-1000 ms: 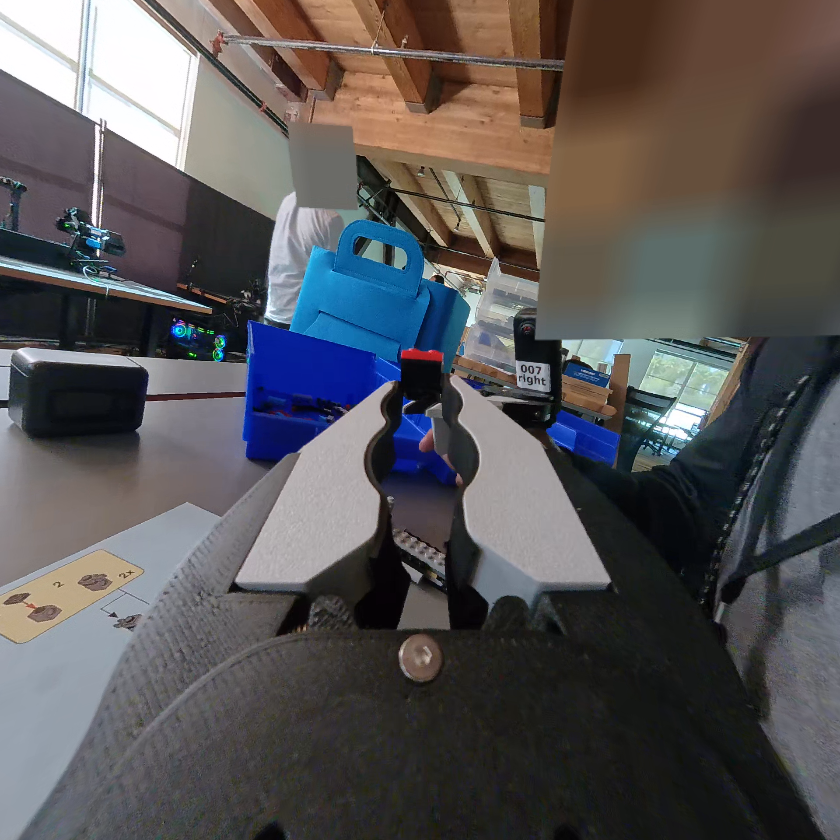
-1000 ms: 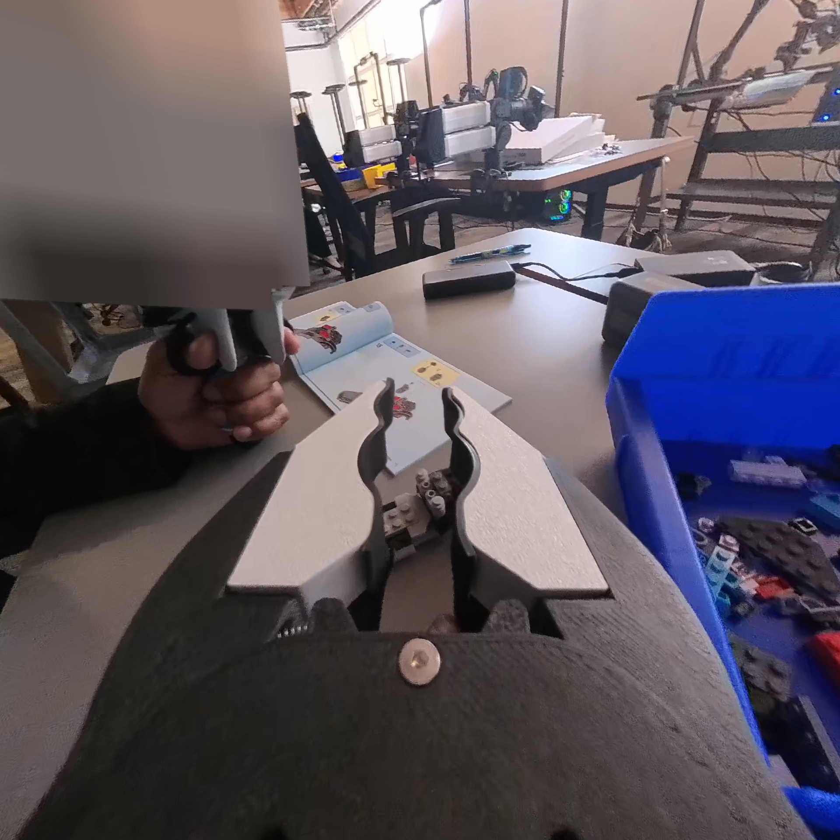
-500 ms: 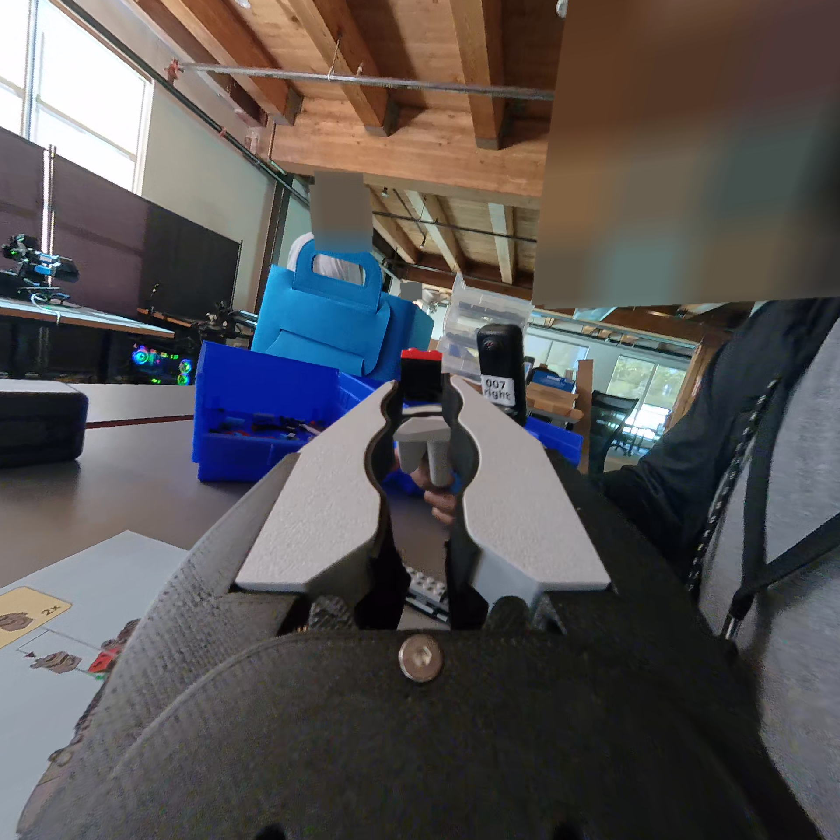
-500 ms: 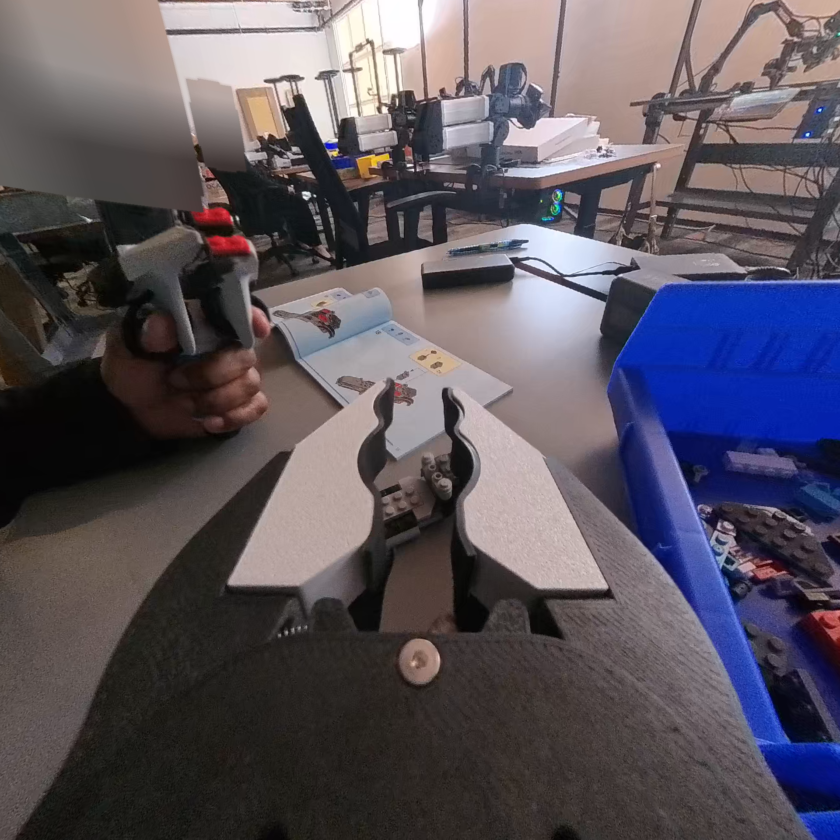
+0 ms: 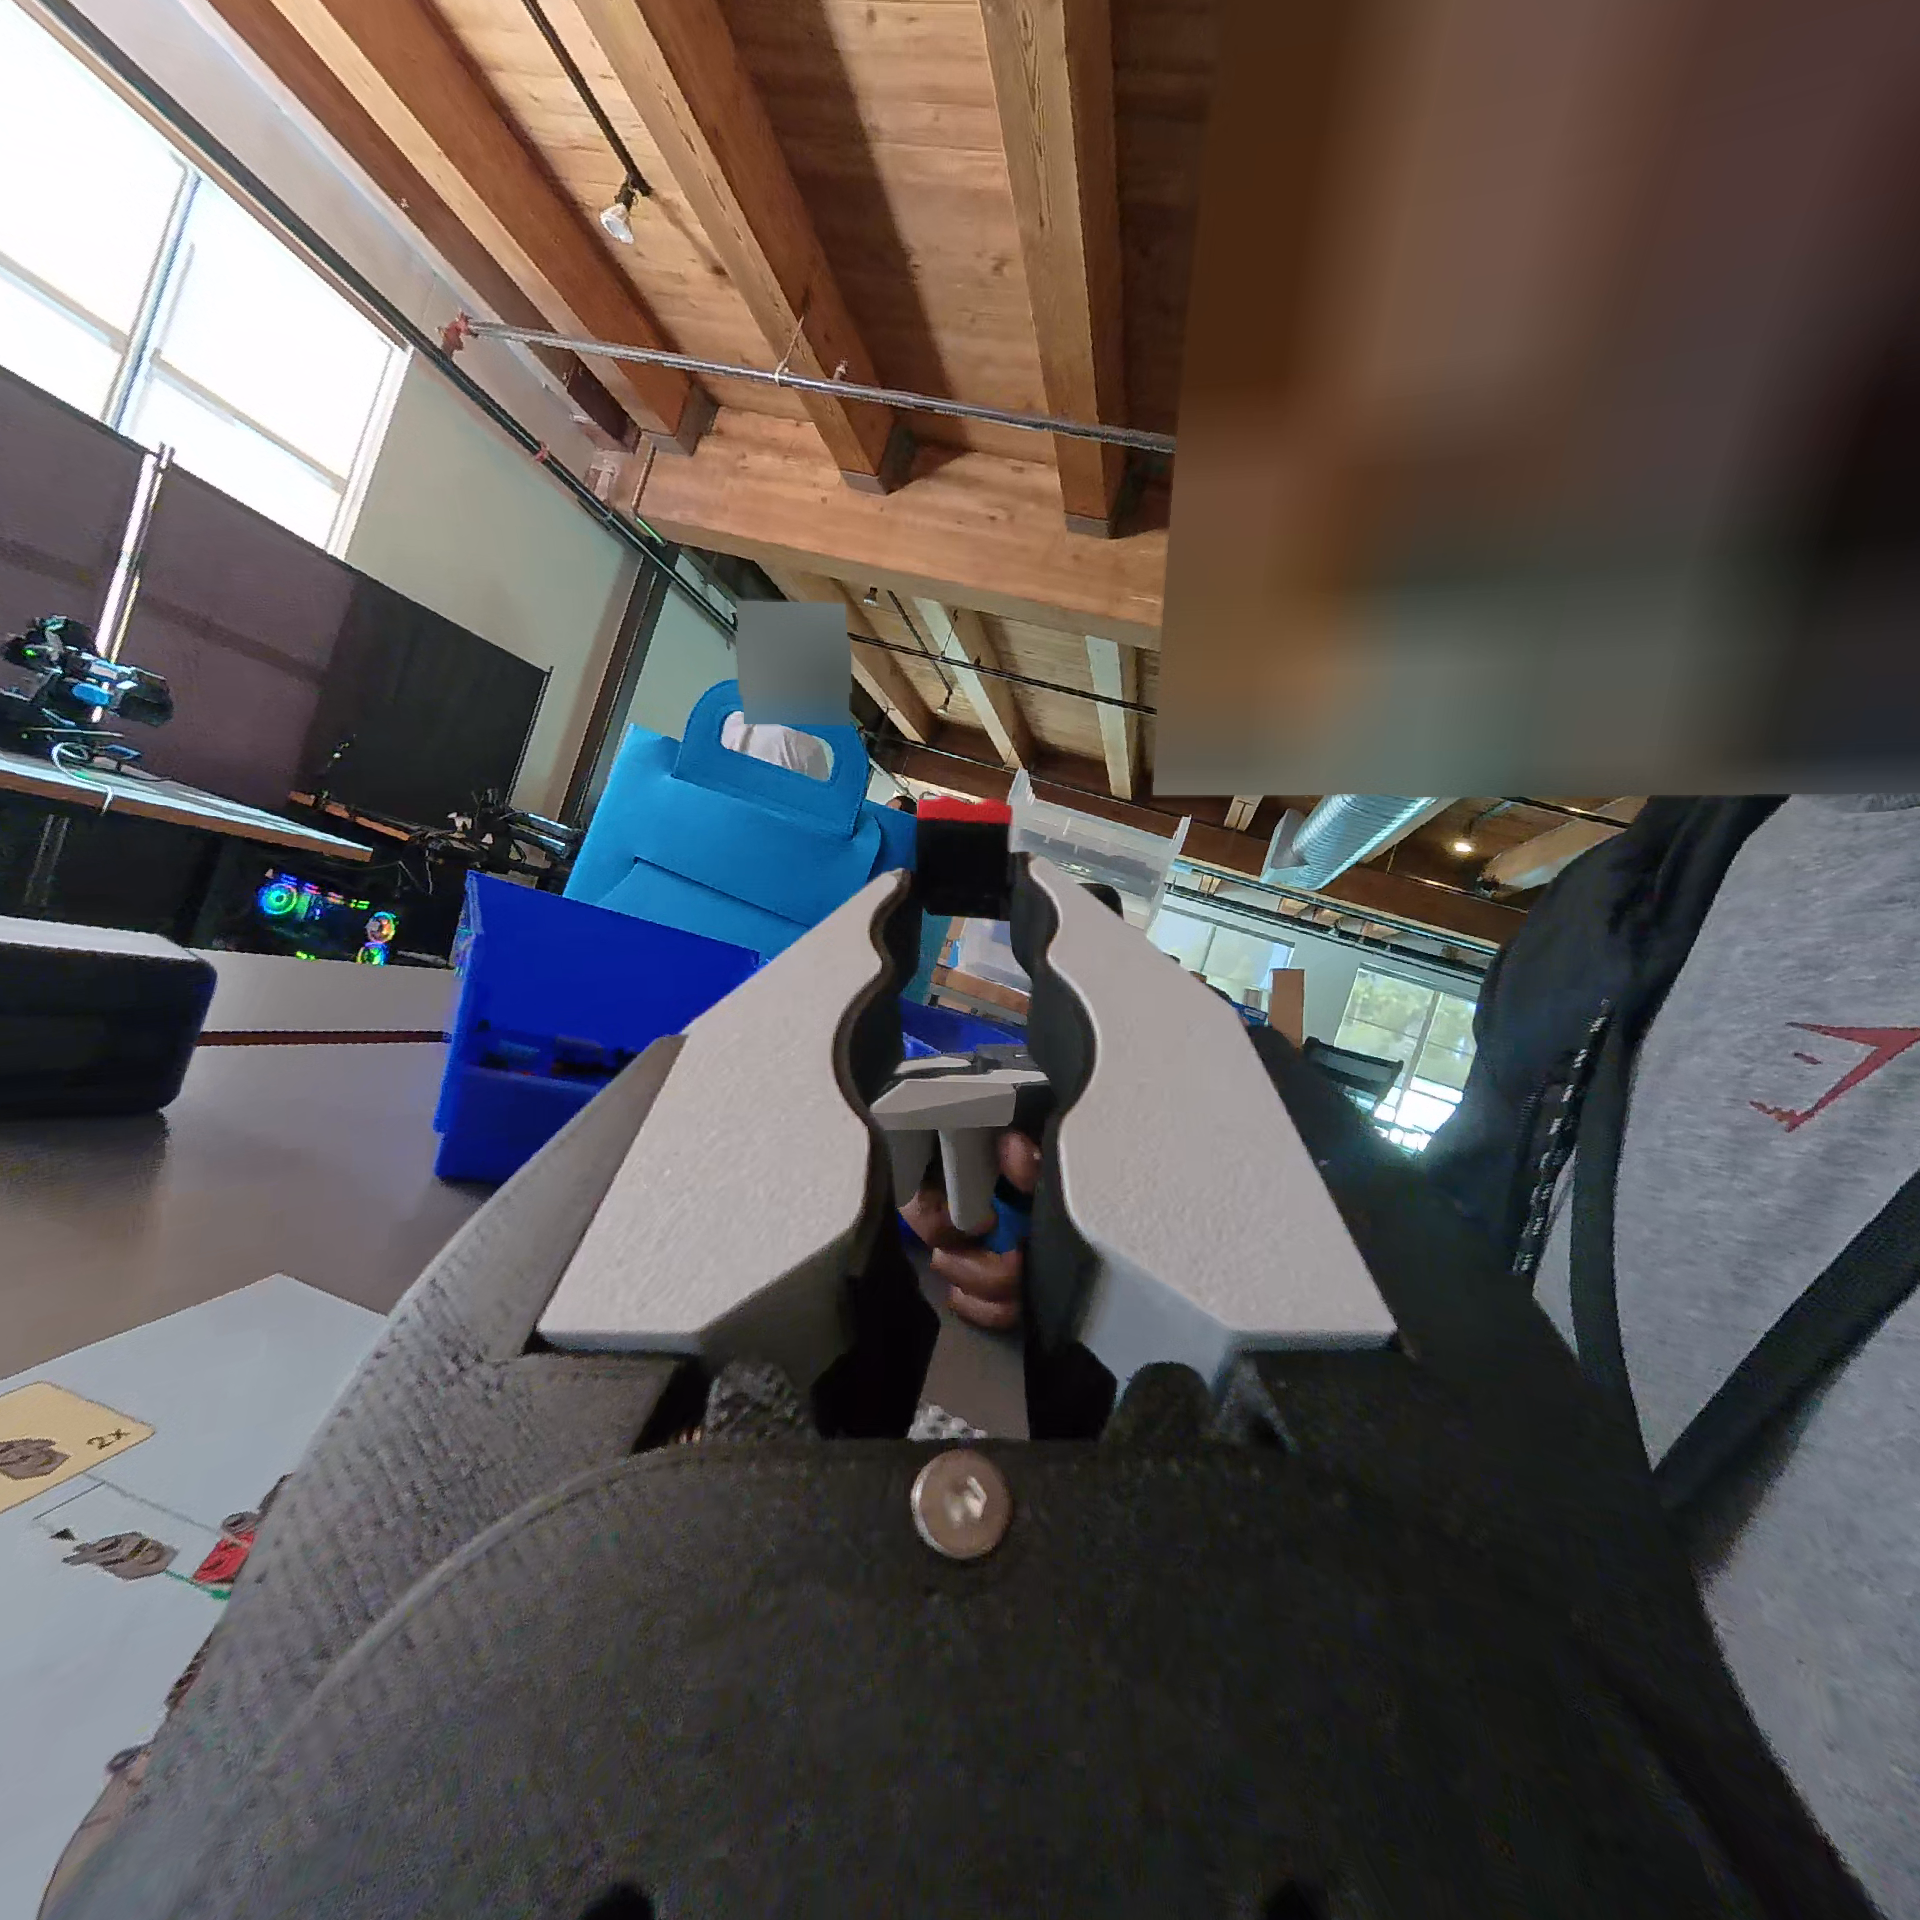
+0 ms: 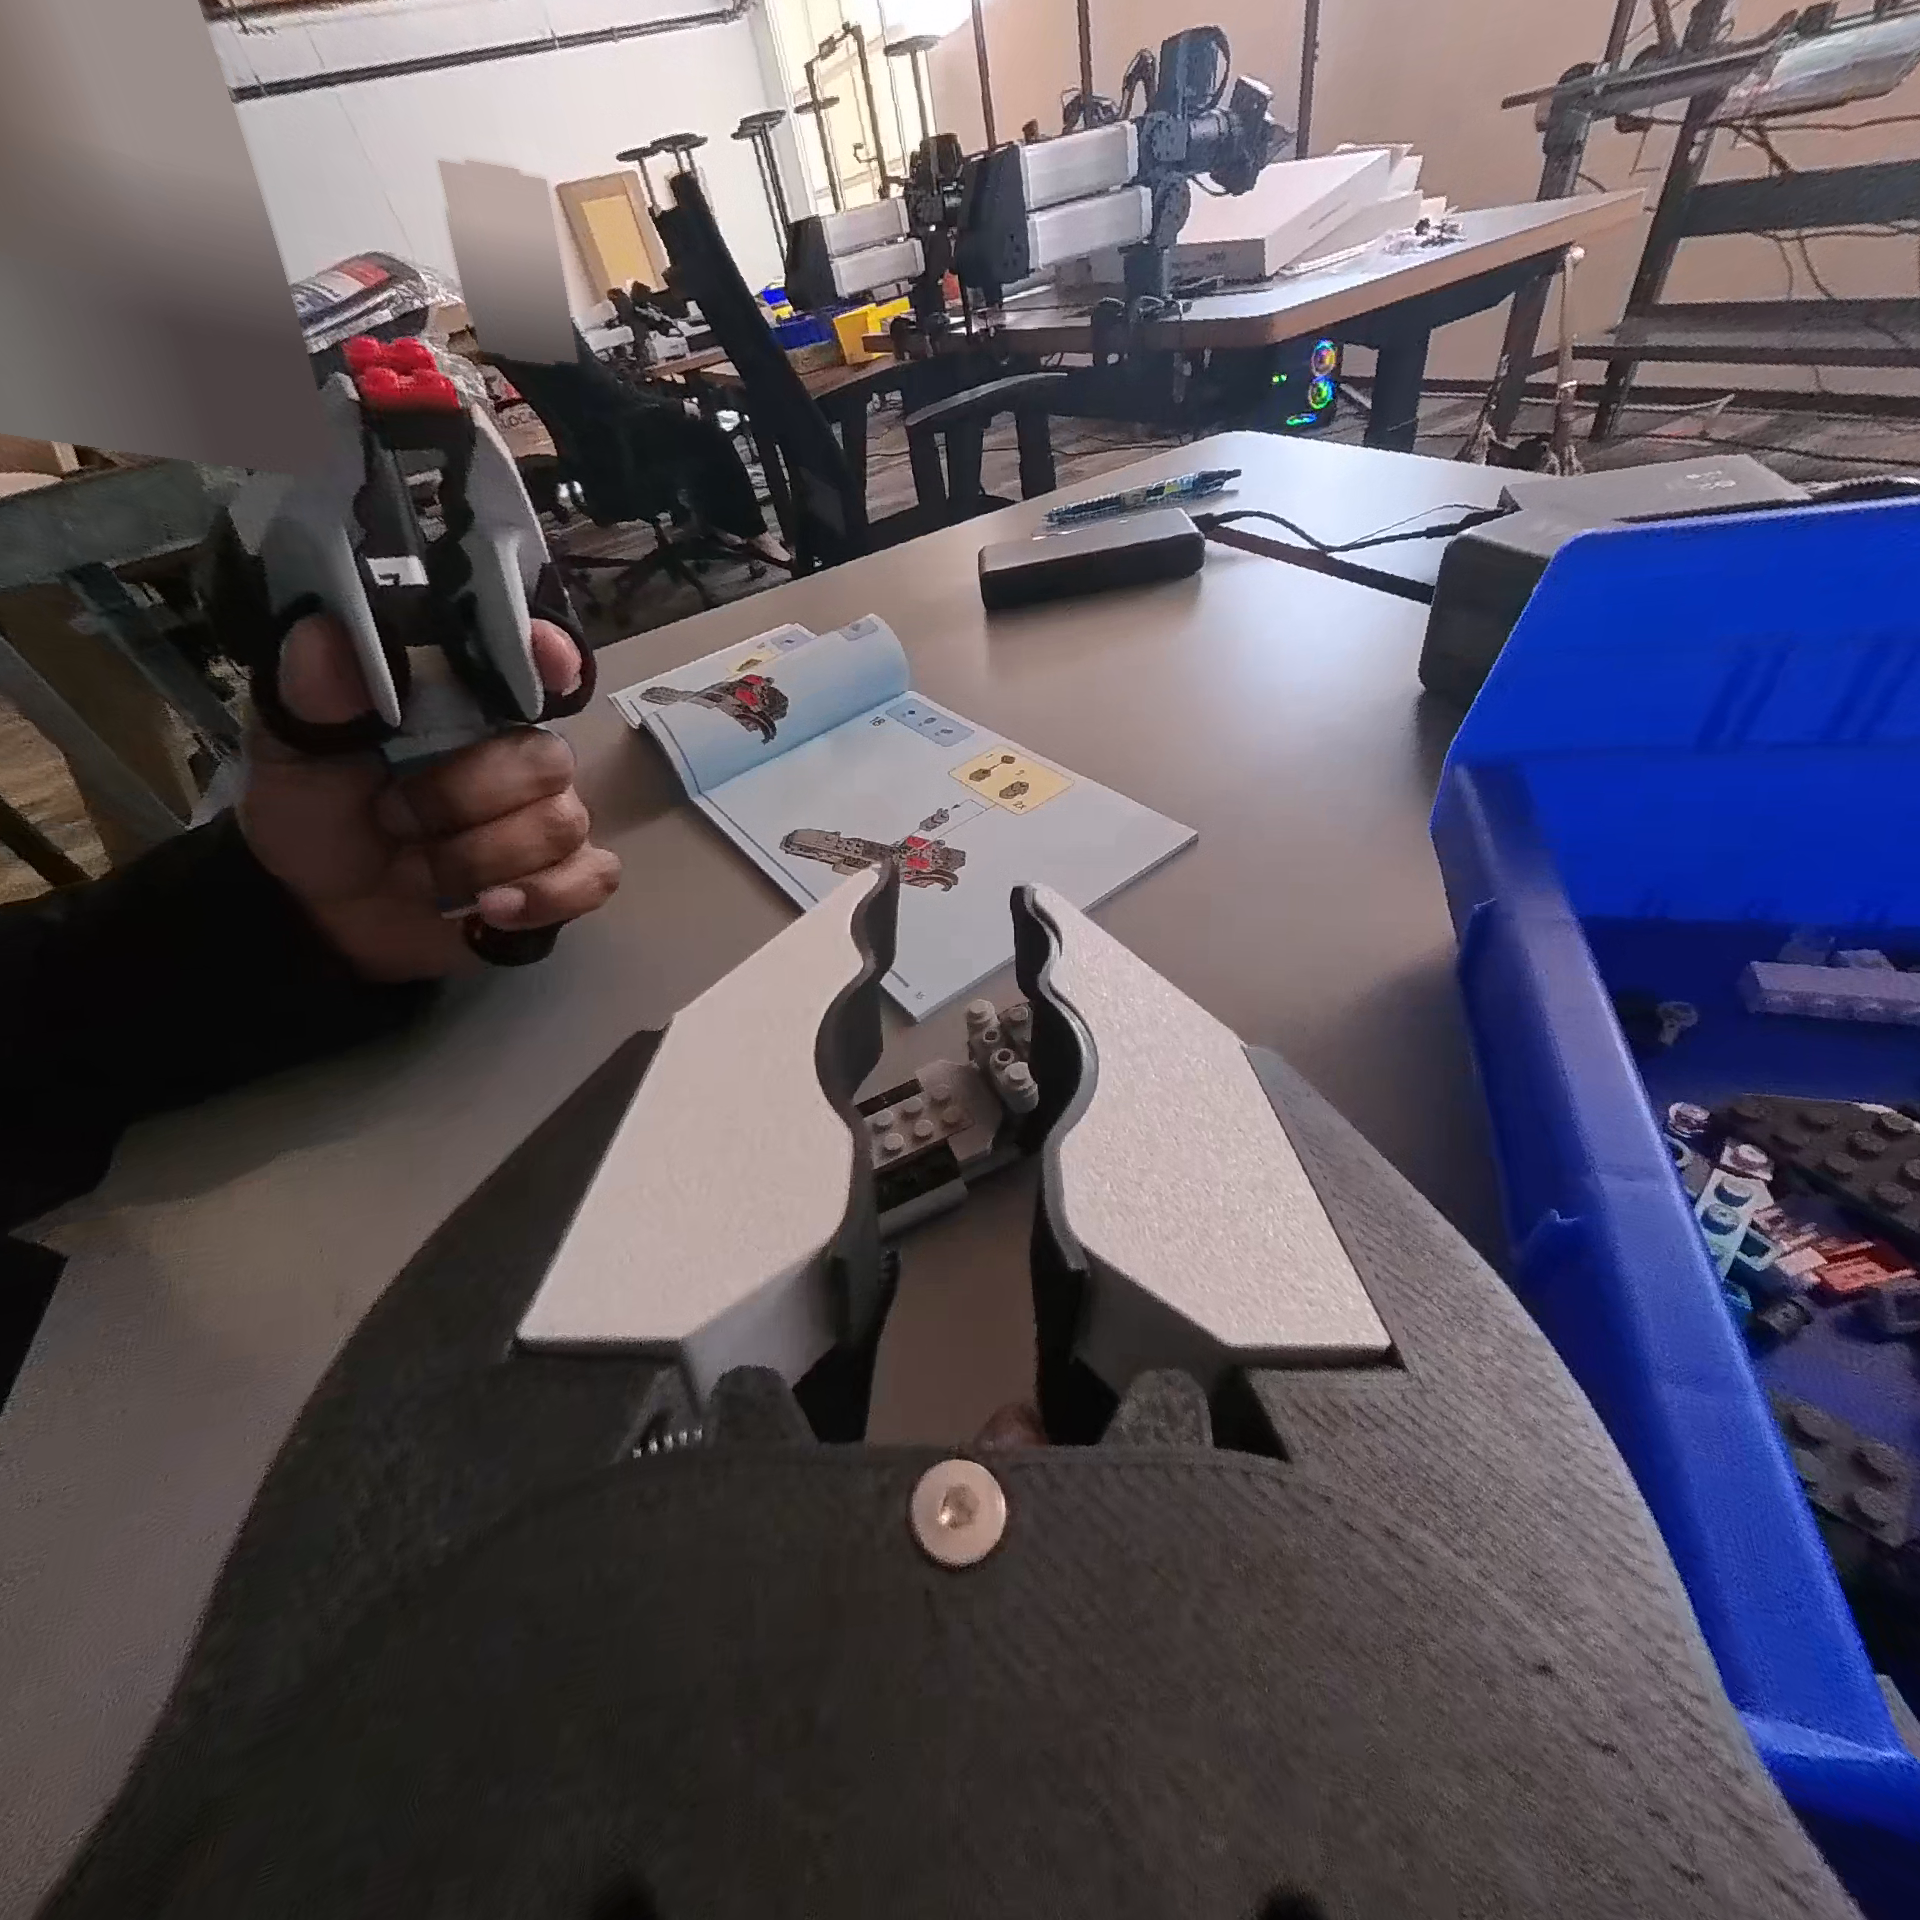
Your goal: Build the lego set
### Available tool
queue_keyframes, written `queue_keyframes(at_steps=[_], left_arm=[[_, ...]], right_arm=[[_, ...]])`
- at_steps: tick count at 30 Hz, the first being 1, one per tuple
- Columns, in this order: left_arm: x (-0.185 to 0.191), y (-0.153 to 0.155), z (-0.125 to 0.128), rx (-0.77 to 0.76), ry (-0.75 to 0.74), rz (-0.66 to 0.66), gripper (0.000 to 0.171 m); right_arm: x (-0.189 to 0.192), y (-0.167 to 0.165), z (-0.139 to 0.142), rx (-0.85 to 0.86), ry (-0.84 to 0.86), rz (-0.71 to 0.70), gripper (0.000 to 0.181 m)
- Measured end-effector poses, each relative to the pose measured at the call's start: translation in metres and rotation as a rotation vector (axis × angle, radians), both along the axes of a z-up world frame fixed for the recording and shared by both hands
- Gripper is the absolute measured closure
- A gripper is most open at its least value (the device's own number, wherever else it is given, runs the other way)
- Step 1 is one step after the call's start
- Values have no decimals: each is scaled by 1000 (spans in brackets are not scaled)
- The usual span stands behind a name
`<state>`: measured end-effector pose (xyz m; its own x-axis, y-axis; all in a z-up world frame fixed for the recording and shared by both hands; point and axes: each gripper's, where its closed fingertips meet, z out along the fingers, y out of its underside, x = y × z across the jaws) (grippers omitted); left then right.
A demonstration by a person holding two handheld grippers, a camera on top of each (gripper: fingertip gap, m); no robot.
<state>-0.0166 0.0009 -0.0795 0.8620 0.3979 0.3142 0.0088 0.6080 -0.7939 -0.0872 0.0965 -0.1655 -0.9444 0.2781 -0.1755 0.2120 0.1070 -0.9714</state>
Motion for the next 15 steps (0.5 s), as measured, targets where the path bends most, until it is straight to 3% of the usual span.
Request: queue_keyframes(at_steps=[7, 15], left_arm=[[-8, -6, -6, 13, -54, 14, 154], [-11, 14, -18, -74, -68, 17, 154]], right_arm=[[0, -2, -3, 13, -15, 10, 156], [6, -1, 3, -18, 22, 36, 154]])
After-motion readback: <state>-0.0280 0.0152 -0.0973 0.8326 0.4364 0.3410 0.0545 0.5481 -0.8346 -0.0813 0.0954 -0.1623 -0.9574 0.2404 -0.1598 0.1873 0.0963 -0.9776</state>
